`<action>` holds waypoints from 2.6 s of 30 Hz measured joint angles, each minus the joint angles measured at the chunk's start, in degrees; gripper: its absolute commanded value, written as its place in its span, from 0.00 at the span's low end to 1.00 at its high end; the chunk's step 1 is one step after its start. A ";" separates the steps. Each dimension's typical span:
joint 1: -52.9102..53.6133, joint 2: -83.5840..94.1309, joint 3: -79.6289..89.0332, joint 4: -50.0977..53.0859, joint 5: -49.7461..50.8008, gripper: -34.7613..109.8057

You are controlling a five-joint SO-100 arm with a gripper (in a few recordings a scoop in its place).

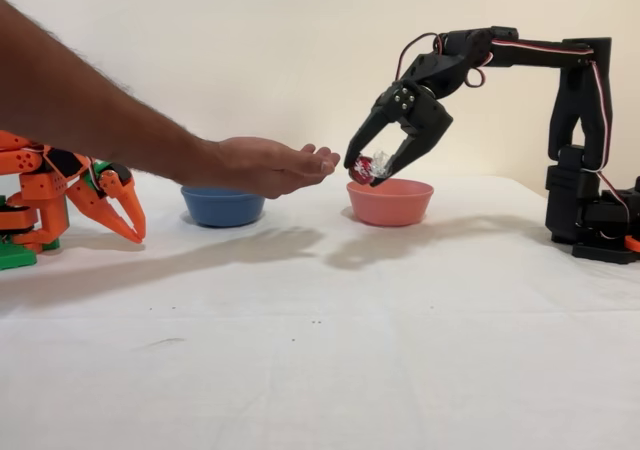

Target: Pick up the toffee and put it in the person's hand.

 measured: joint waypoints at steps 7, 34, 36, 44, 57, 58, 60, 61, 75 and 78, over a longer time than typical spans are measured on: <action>4.57 0.00 -1.85 -0.88 -1.93 0.34; 8.79 -10.02 -9.32 -14.85 -1.41 0.33; 9.14 -10.46 -9.32 -16.44 -0.70 0.33; 9.76 -11.60 -9.23 -19.60 0.70 0.33; 9.67 -11.60 -9.23 -19.78 0.09 0.39; 9.76 -11.60 -9.23 -19.78 0.09 0.39; 9.76 -11.60 -9.23 -19.78 0.09 0.39; 9.76 -11.60 -9.23 -19.60 0.09 0.39; 9.76 -11.60 -9.23 -18.19 0.09 0.39; 9.76 -11.07 -8.61 -16.26 -0.62 0.39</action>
